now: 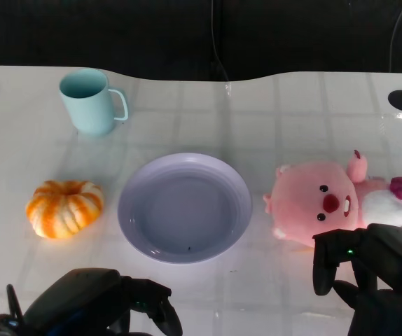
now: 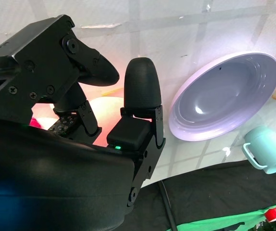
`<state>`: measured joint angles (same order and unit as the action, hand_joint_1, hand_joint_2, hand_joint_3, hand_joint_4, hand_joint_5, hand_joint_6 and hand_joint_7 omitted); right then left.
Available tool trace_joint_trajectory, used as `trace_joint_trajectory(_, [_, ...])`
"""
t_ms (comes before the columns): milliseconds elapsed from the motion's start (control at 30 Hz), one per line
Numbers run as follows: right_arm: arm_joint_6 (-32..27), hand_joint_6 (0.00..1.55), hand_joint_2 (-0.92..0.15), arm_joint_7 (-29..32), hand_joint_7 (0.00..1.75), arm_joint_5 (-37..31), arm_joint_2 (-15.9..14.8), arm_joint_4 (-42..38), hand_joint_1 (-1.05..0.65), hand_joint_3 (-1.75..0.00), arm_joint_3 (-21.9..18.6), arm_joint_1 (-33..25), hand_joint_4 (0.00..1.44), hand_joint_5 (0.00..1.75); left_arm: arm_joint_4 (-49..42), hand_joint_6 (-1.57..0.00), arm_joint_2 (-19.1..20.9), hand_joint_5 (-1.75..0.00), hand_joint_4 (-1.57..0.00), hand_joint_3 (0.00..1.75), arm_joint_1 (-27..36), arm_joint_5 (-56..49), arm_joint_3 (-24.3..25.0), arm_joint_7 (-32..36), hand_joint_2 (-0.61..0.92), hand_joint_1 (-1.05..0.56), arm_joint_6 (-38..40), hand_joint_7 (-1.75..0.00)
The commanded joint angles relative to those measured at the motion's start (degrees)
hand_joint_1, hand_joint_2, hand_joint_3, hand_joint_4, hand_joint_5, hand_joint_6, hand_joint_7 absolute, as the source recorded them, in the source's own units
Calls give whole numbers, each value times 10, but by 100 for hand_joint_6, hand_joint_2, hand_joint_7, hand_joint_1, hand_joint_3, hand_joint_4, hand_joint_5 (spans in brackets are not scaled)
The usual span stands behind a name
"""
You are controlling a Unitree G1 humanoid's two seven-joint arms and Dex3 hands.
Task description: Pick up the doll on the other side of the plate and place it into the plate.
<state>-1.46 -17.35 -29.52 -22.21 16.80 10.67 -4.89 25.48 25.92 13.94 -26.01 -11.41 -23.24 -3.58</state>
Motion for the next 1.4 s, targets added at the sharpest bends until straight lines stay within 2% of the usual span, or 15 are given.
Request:
trace_joint_trajectory(33, [6,82,-42,3,135,-2,-10,-4,-9,-117,1,4,83,170,3,-82,9,-148,-66,29,-4,2,6,-2,92,-18,1,-71])
trace_joint_trajectory(800, [3,82,-41,2,135,5,-4,-2,-7,-119,-6,3,83,171,7,-82,7,-146,-67,28,-4,-2,3,-1,92,-17,3,-70])
trace_joint_trajectory(900, [-1,84,-40,7,127,6,0,-1,-6,-119,-10,2,85,168,6,-83,8,-145,-67,28,-5,-2,3,-2,92,-18,3,-70])
trace_joint_trajectory(967, [-1,83,-42,14,118,8,4,1,-5,-114,-15,1,84,164,6,-83,8,-145,-67,28,-5,-2,3,-3,92,-18,4,-70])
trace_joint_trajectory(1033, [1,85,-46,24,99,11,9,5,-5,-103,-21,-1,84,151,9,-83,7,-144,-66,28,-5,-1,4,-7,92,-18,12,-70])
trace_joint_trajectory(1100, [-5,89,-64,29,66,11,12,14,-10,-66,-25,-2,81,123,9,-82,7,-145,-66,29,-4,1,4,-7,92,-18,13,-70])
trace_joint_trajectory(1133, [-7,93,-73,30,52,10,12,16,-11,-49,-26,-3,81,114,9,-82,8,-145,-66,29,-5,1,3,-7,92,-18,13,-70])
trace_joint_trajectory(1200, [17,92,-79,55,34,17,18,11,-12,-33,-35,-4,81,96,9,-82,9,-145,-66,29,-5,1,3,-8,92,-18,13,-70])
trace_joint_trajectory(1267, [40,87,-82,78,19,23,22,4,-14,-23,-43,-4,78,78,8,-82,10,-145,-66,30,-6,2,3,-9,92,-18,13,-70])
trace_joint_trajectory(1400, [66,69,-85,115,5,11,23,-7,-21,-19,-50,-1,63,61,5,-83,9,-143,-67,29,-6,1,3,-4,92,-18,8,-69])
